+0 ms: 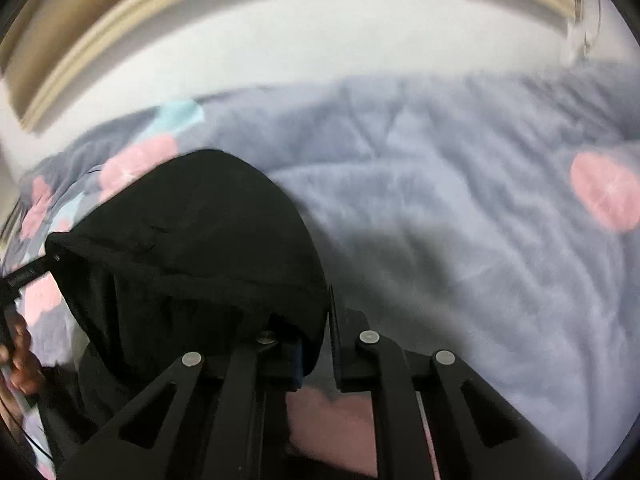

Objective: Fold large clothes

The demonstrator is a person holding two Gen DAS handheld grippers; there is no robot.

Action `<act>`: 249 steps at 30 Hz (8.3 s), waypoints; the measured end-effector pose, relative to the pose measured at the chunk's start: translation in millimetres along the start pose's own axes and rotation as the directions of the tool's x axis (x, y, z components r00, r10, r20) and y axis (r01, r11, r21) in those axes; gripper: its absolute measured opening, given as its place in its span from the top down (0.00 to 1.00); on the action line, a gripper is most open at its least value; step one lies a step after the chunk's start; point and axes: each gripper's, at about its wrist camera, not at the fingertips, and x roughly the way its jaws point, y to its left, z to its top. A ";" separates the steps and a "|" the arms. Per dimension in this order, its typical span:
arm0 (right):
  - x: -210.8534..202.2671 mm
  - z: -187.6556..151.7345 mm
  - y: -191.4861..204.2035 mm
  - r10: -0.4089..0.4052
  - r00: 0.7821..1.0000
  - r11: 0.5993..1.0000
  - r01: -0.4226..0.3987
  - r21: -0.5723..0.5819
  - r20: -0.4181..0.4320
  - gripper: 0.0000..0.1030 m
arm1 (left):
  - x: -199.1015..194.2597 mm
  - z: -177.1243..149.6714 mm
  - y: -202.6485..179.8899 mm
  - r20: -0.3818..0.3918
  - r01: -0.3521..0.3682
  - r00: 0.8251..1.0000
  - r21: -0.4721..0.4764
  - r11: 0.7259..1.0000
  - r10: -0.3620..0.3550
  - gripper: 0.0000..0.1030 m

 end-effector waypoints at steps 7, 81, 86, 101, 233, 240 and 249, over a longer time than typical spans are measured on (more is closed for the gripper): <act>80.6 -36.0 -5.4 0.006 0.978 0.999 -0.015 -0.041 -0.207 0.88 | 68.5 -45.8 28.2 -0.282 -0.031 0.959 0.021 0.999 0.036 0.82; -5.2 5.2 27.9 0.184 0.978 0.955 -0.201 -0.219 -0.098 0.85 | -29.8 10.8 -34.8 -0.111 0.202 0.976 0.131 0.971 -0.188 0.86; -99.0 -37.9 38.8 0.134 0.990 0.959 -0.117 -0.259 0.050 0.86 | -115.6 -20.2 -70.3 -0.040 0.163 0.987 0.292 0.943 -0.158 0.86; -153.9 -192.6 43.4 -0.023 0.995 0.990 0.008 -0.144 -0.101 0.86 | -189.8 -214.0 -56.6 -0.207 0.078 0.978 0.359 0.930 -0.002 0.83; -74.8 -180.4 47.5 0.042 0.928 0.999 -0.037 0.021 -0.369 0.45 | -108.3 -223.2 -112.8 -0.336 0.206 0.929 0.122 0.971 -0.155 0.38; -95.2 -175.9 45.9 0.087 0.932 0.996 -0.068 0.066 -0.352 0.44 | -117.0 -209.9 -108.7 -0.347 0.235 0.917 0.076 0.969 -0.195 0.38; -247.1 -226.0 28.5 0.081 0.954 0.996 -0.065 0.066 -0.290 0.37 | -264.7 -239.7 -57.2 -0.258 0.244 0.934 -0.046 0.969 -0.248 0.38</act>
